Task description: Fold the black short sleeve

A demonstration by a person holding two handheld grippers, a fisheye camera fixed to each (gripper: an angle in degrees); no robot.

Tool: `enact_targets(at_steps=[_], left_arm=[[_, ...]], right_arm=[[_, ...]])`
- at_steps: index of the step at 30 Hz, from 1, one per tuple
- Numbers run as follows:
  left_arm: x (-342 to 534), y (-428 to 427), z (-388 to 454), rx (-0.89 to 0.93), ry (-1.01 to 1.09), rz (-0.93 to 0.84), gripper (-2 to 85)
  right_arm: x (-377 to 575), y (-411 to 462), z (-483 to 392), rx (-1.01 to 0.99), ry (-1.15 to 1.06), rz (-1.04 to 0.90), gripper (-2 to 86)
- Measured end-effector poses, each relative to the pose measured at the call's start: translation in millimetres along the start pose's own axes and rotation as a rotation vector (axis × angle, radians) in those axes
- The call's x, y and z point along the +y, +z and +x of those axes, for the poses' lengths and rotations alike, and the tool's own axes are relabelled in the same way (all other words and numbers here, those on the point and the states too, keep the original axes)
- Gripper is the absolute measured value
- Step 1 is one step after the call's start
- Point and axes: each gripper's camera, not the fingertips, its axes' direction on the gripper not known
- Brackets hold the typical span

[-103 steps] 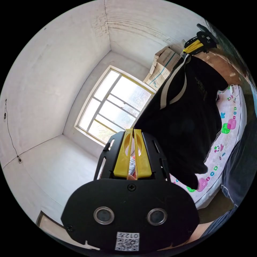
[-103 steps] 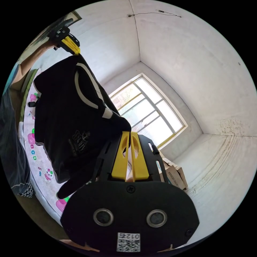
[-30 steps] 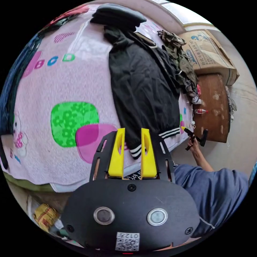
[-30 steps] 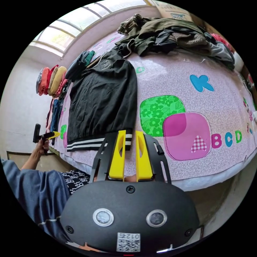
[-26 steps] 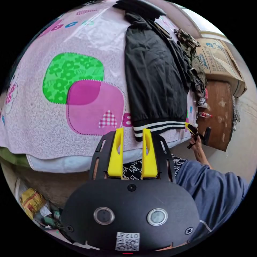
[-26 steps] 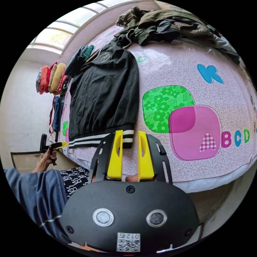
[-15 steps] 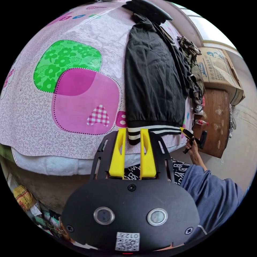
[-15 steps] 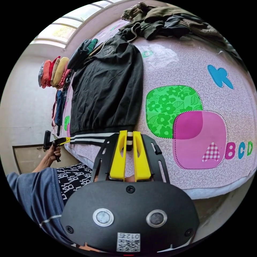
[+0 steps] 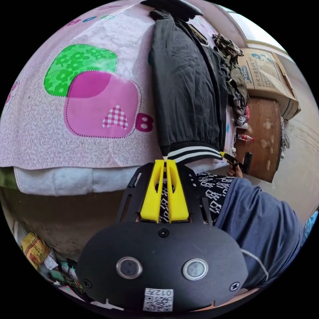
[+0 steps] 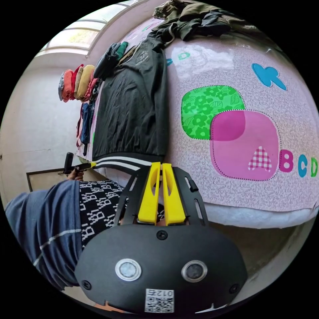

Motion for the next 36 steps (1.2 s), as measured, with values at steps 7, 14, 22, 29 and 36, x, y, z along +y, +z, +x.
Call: enact_targets(at_steps=[7, 14, 22, 29, 36], left_arm=[[51.4, 32.9, -37.0, 0.041, -0.056, 0.003, 0.1], [95.4, -23.3, -81.5, -0.061, -0.282, 0.289, 0.2], [-26.3, -67.7, -30.5, -0.100, -0.053, 0.368, 0.4], [-151.2, -20.7, 57.1, -0.013, 0.232, 0.237, 0.6], [-227.6, 36.9, 115.9, 0.000, 0.386, 0.131, 0.5]], right_arm=[[59.8, 23.1, -6.2, 0.090, 0.016, -0.061, 12.1], [49.3, -23.1, -2.4, 0.286, 0.039, 0.059, 10.5], [-143.0, -64.8, 19.2, -0.047, 0.134, 0.450, 7.5], [-284.7, -69.0, 12.1, 0.004, 0.140, 0.466, 8.9], [-367.8, -50.3, -1.0, 0.096, 0.061, 0.341, 5.9]])
